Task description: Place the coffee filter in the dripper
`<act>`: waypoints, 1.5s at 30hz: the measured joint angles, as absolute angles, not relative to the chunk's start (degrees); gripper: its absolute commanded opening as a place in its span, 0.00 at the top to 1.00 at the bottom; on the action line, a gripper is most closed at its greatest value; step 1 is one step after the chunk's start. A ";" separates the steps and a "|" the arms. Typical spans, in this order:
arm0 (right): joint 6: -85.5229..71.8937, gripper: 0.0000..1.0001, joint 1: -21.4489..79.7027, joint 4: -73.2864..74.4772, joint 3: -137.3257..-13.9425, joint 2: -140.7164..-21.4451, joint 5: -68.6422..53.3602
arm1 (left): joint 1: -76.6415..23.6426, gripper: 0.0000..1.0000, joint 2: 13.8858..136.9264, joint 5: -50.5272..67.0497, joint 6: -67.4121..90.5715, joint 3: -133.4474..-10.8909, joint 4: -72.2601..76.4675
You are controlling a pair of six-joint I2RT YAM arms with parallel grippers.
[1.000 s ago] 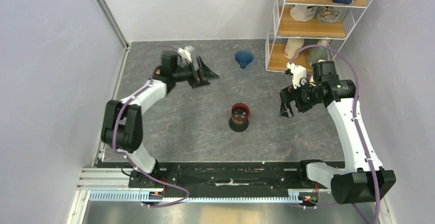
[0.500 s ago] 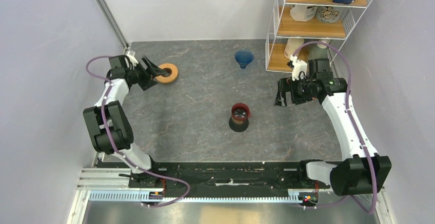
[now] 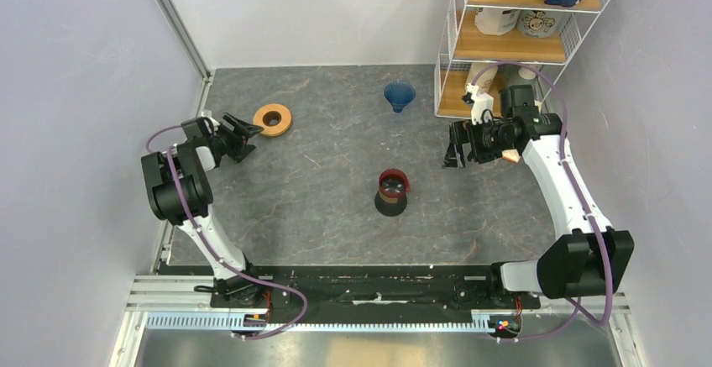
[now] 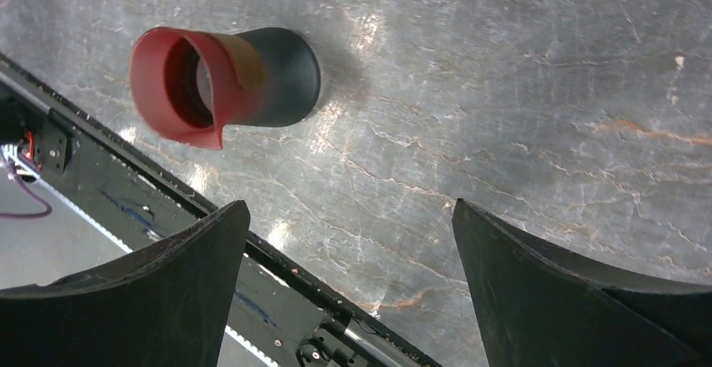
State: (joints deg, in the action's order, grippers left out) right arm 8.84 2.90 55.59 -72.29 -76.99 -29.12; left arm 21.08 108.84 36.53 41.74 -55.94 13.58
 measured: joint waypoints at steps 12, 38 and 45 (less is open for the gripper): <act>12.40 0.01 2.96 54.81 -71.99 -74.94 -35.79 | 21.28 0.34 118.50 37.63 51.90 -58.67 30.44; 7.27 0.01 3.05 54.96 -75.00 -78.54 -29.06 | 15.07 0.98 110.15 51.62 60.45 -57.89 37.36; 5.54 0.01 2.90 55.53 -75.29 -78.52 -37.85 | 0.47 0.98 95.39 60.66 60.58 -57.25 31.66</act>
State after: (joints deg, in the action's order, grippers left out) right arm 5.54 2.90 55.53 -75.29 -78.52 -37.85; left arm 0.47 95.39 60.66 60.58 -57.25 31.66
